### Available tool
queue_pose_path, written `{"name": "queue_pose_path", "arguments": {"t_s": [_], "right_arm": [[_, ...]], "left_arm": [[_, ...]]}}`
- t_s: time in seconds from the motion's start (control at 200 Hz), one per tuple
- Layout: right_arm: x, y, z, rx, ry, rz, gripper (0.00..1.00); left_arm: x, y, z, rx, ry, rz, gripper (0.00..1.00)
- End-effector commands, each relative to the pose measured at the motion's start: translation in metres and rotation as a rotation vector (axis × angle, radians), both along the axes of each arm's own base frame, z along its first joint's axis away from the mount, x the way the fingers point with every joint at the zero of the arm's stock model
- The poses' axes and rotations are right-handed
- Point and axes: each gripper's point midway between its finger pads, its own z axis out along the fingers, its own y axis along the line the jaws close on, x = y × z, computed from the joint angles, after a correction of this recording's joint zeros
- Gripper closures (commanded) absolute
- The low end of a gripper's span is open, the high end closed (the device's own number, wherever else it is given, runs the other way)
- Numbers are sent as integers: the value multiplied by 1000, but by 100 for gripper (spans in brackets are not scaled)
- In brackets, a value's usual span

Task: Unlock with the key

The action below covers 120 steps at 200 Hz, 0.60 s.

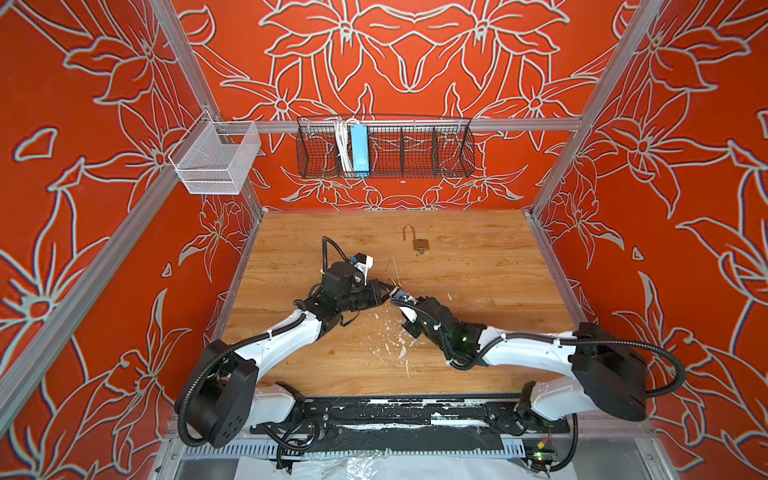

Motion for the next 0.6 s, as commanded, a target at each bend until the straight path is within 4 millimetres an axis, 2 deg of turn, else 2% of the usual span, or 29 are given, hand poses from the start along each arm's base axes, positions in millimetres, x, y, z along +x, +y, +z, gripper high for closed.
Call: {"name": "queue_pose_path", "arguments": {"t_s": [0.0,0.2,0.43,0.445,0.535,0.596], "right_arm": [[4,4,14,44,-5,-6,92],[0,5,19,139,63,31,100],[-1,-1,25,219,112,48,100],[-1,-1,26,219,113,48,97],[0,-2,24,213,108,47,66],[2,-7,26,205,87,29,57]], "left_arm": [[4,-5,9,-32,-75,-14,100],[2,-5,15,-59,-165,-30,100],[-1,-3,21,-68,-235,-35,100],[-2,-3,21,-66,-238,-36,100],[0,0,21,-58,-264,-42,100],[1,3,20,-47,-282,-42,100]]}}
